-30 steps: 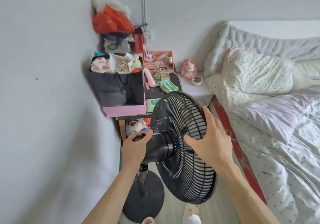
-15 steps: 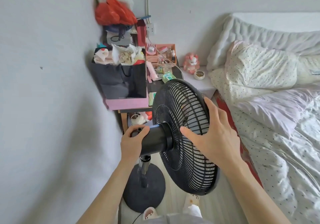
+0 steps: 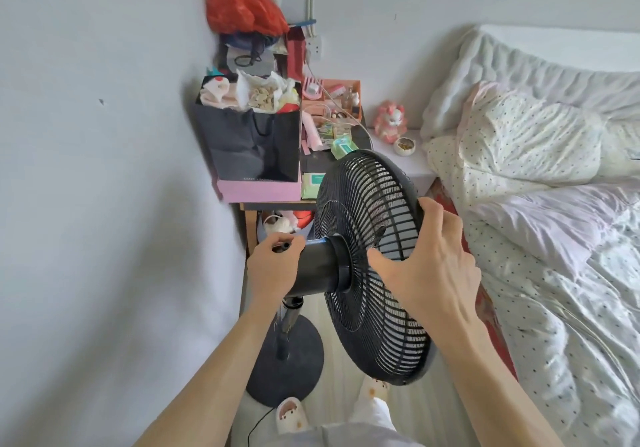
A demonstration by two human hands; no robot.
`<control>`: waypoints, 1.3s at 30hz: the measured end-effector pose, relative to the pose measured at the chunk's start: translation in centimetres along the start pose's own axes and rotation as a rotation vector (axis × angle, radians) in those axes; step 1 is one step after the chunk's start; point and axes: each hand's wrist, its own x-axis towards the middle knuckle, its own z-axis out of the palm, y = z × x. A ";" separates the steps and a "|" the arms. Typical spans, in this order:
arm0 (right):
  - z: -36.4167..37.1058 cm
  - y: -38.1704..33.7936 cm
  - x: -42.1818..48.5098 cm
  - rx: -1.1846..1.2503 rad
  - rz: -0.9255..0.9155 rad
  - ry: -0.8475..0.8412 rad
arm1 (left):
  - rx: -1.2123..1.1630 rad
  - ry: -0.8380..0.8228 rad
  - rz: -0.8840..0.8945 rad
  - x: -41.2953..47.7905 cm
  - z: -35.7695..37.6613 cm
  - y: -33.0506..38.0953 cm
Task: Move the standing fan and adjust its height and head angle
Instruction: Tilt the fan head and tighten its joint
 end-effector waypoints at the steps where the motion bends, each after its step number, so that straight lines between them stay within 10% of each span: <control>1: -0.3 -0.3 -0.3 -0.011 -0.002 0.010 | -0.013 -0.007 0.005 0.1 0.1 -0.2; 14: -1.9 -0.3 -1.1 -0.069 0.012 0.011 | 0.000 -0.154 0.049 1.6 0.0 0.3; 27: 3.5 -3.9 -4.8 -0.051 -0.402 0.218 | -0.318 -0.183 -0.067 2.1 -4.4 -2.7; 39: 6.4 -8.0 -2.1 -0.328 -0.428 -0.479 | -0.094 -0.248 0.124 2.9 -2.3 -1.0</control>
